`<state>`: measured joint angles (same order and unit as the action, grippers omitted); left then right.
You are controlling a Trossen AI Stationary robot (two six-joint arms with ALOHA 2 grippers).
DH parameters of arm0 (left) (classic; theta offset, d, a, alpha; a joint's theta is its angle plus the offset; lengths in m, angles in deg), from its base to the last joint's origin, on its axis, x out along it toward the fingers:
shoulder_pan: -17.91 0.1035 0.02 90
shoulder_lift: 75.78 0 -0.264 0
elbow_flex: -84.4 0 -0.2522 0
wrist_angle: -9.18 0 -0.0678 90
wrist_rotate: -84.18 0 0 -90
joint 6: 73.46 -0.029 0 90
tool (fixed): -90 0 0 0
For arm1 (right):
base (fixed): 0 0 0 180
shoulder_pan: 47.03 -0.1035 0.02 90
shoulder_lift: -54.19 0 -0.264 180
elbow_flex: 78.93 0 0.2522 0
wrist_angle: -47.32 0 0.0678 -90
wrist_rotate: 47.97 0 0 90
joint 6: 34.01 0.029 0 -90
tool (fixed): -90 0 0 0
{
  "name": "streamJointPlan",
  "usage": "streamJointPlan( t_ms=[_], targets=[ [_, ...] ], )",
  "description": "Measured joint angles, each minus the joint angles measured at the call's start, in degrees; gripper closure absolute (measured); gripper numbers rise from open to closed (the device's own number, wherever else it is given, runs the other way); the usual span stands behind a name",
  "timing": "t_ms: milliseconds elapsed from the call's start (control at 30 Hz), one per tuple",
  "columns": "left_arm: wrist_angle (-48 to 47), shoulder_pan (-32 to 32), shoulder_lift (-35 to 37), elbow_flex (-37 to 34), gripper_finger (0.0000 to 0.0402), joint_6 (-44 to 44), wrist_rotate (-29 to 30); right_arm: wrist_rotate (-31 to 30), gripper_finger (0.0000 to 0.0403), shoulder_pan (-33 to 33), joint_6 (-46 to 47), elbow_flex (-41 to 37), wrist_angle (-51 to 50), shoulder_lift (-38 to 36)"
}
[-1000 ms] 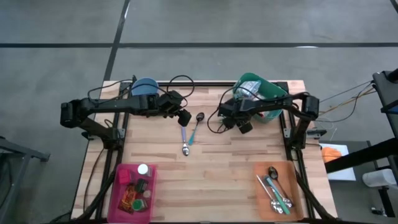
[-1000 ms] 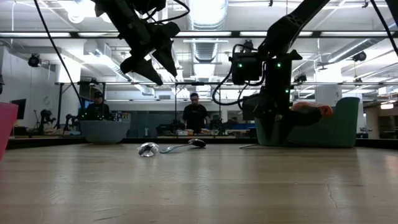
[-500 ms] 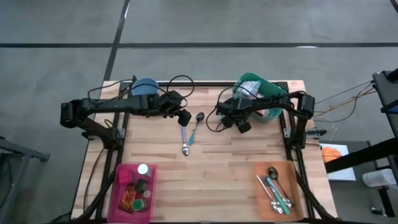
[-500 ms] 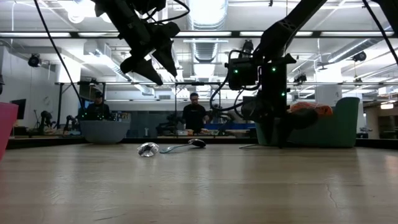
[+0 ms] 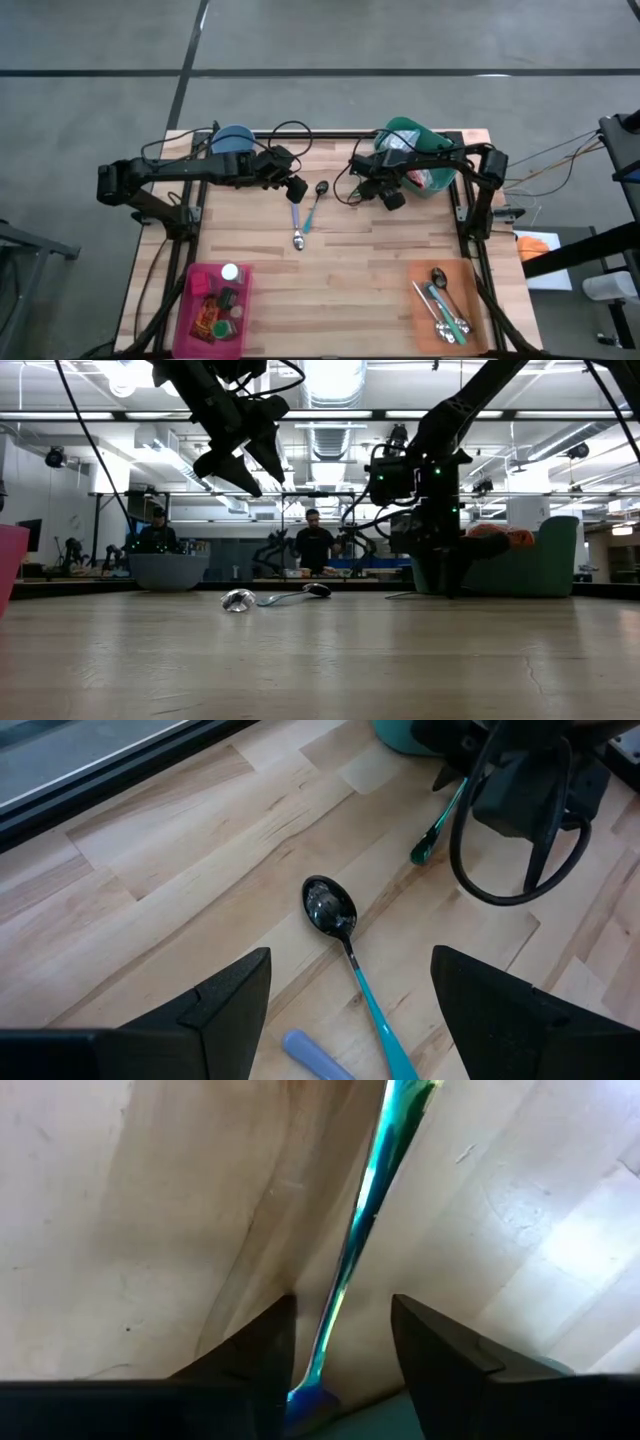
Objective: Pick & Place Food Item
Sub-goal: Put the green spoon into the orange bin
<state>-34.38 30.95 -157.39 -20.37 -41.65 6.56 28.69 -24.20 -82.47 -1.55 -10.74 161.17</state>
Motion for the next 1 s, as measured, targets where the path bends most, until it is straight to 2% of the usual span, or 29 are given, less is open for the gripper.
streamJointPlan(
  t_ms=[333, 400, 1000],
  targets=[
    [0.0, 0.0, 0.0, 0.0, 0.0122, 0.0, 0.0, 1.0, 0.0369, 0.0, 0.1, -0.4, -1.1, 0.0],
    [0.0, 0.0, 0.0, 0.0, 0.0122, 0.0, 0.0, 1.0, 0.0386, 0.0, 0.4, -0.4, -1.2, 0.0],
    [0.0, 0.0, 0.0, 0.0, 0.0122, 0.0, 0.0, 1.1, 0.0387, -1.2, 4.1, -0.5, -0.8, -0.5]
  ],
)
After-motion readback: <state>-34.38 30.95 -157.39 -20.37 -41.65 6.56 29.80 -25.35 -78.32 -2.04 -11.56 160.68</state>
